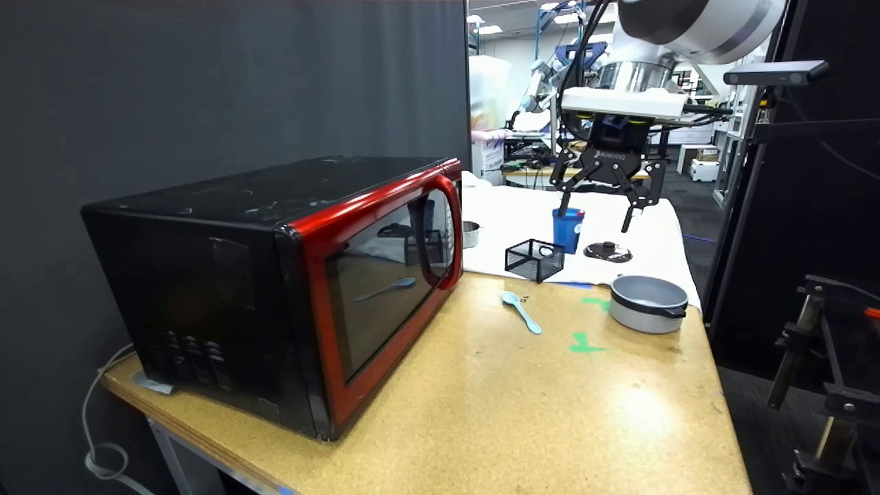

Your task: Put the gray dish in the microwave

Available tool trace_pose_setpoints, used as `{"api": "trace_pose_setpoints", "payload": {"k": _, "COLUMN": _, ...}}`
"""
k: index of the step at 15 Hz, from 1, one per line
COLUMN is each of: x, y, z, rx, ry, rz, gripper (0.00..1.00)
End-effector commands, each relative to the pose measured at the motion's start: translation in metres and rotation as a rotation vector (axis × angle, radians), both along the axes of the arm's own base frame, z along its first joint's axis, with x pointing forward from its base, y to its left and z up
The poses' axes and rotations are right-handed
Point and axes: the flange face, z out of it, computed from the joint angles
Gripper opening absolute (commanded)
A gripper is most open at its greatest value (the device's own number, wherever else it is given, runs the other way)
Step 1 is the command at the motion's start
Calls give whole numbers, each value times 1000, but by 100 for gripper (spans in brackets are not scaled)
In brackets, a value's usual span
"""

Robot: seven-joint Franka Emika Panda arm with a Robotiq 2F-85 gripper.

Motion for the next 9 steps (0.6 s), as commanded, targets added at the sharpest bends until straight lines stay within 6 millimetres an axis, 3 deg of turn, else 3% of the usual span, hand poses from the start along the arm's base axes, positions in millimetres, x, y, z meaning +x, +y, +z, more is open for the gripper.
{"api": "trace_pose_setpoints", "payload": {"k": 1, "x": 5, "y": 12, "z": -3, "rx": 26, "ry": -11, "rz": -196, "gripper": 100}}
{"api": "trace_pose_setpoints", "payload": {"k": 2, "x": 11, "y": 26, "z": 4, "rx": 67, "ry": -44, "rz": -234, "gripper": 100}}
{"api": "trace_pose_setpoints", "payload": {"k": 3, "x": 20, "y": 53, "z": 16, "rx": 98, "ry": -85, "rz": -172, "gripper": 100}}
{"api": "trace_pose_setpoints", "payload": {"k": 4, "x": 9, "y": 31, "z": 7, "rx": 57, "ry": -36, "rz": -168, "gripper": 100}}
{"api": "trace_pose_setpoints", "payload": {"k": 6, "x": 18, "y": 60, "z": 18, "rx": 94, "ry": -72, "rz": -160, "gripper": 100}}
{"api": "trace_pose_setpoints", "payload": {"k": 8, "x": 18, "y": 60, "z": 17, "rx": 94, "ry": -72, "rz": -164, "gripper": 100}}
{"api": "trace_pose_setpoints", "payload": {"k": 9, "x": 27, "y": 63, "z": 14, "rx": 133, "ry": -56, "rz": -252, "gripper": 100}}
